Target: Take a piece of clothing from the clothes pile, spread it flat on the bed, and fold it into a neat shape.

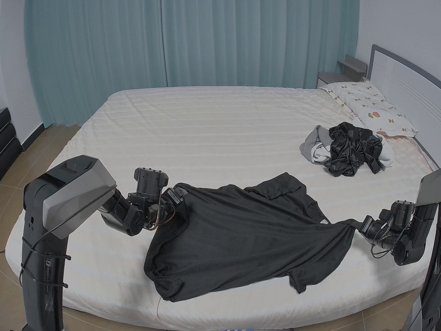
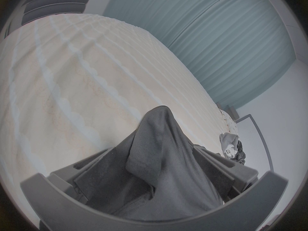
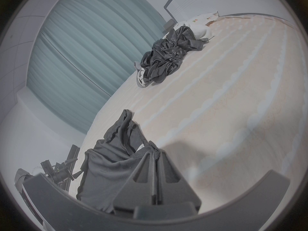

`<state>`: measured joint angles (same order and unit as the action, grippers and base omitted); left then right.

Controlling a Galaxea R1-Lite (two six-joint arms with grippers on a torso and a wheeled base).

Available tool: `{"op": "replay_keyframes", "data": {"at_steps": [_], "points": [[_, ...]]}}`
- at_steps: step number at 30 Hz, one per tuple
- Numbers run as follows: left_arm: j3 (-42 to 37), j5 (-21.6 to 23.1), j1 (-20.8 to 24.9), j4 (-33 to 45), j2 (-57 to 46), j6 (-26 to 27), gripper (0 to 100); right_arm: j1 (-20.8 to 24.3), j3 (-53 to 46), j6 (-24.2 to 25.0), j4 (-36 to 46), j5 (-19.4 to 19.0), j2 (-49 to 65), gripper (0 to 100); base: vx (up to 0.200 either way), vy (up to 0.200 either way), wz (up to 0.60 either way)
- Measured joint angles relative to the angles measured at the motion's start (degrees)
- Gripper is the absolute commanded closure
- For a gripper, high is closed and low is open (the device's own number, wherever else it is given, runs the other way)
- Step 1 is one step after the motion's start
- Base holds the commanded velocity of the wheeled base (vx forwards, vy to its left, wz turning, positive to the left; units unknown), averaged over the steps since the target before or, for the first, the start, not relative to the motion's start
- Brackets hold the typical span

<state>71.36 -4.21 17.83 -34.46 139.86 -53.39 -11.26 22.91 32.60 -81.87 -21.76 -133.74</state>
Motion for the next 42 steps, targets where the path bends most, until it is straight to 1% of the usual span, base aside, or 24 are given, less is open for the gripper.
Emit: {"op": "replay_keyframes", "data": {"at_steps": [1, 2, 6, 8, 12, 15, 23, 25, 30, 34, 40, 41, 42], "points": [[0.9, 0.0, 0.0, 0.2, 0.4, 0.0, 0, 0.1, 0.0, 0.0, 0.0, 0.0, -0.1, 100, 0.0, 0.0, 0.0], [1.8, 0.0, 0.0, 0.5, 0.9, 0.0, 100, 0.1, 0.0, 0.0, 0.0, 0.0, -0.1, 100, 0.0, 0.0, 0.0], [5.2, -0.4, 0.0, 3.6, 2.4, 0.0, 100, 0.3, -0.1, 0.0, -0.1, 0.0, -0.2, 100, 0.0, 0.0, 0.0], [6.6, -1.7, 0.1, 4.8, 3.0, -0.1, 100, 0.3, -0.1, 0.1, -0.1, 0.0, -0.3, 100, 0.0, 0.0, 0.0], [7.8, -4.4, -0.5, 4.8, 3.7, 0.0, 100, 0.4, -0.1, 0.0, -0.1, 0.0, -0.3, 100, 0.0, 0.0, 0.0], [8.1, -4.7, -1.3, 4.7, 3.9, 0.0, 100, 0.4, -0.1, 0.1, -0.1, 0.0, -0.3, 100, 0.0, 0.0, 0.0], [10.2, -4.2, -4.6, 4.7, 3.9, 1.9, 100, 0.2, -0.1, 0.1, -0.1, 0.0, -0.4, 100, 0.0, 0.0, 0.0], [10.9, -4.0, -5.1, 4.8, 4.1, 3.1, 100, 0.2, 0.0, 0.1, -0.1, 0.0, -0.4, 100, 0.0, 0.0, 0.0], [16.1, -3.0, -7.9, 4.7, 5.4, 6.8, 100, 0.0, 0.0, 0.1, -0.1, 0.1, -0.6, 100, 0.0, 0.0, 0.0], [21.1, -2.3, -9.0, 4.7, 7.4, 7.8, 100, -0.1, 0.1, 0.1, -0.2, 0.6, -0.9, 100, 0.0, 0.0, 0.0], [25.0, -2.2, -9.7, 4.7, 10.1, 8.1, 100, -0.1, 0.3, 0.1, -0.2, 0.9, -1.2, 100, 0.0, 0.0, 0.0], [25.2, -2.2, -9.7, 4.7, 10.5, 8.1, 0, 0.0, 0.3, 0.1, -0.2, 0.9, -1.3, 100, 0.0, 0.0, 0.0], [25.5, -2.2, -9.6, 4.6, 10.9, 8.1, 0, 0.0, 0.4, 0.1, -0.2, 0.9, -1.3, 100, 0.0, 0.0, 0.0]]}}
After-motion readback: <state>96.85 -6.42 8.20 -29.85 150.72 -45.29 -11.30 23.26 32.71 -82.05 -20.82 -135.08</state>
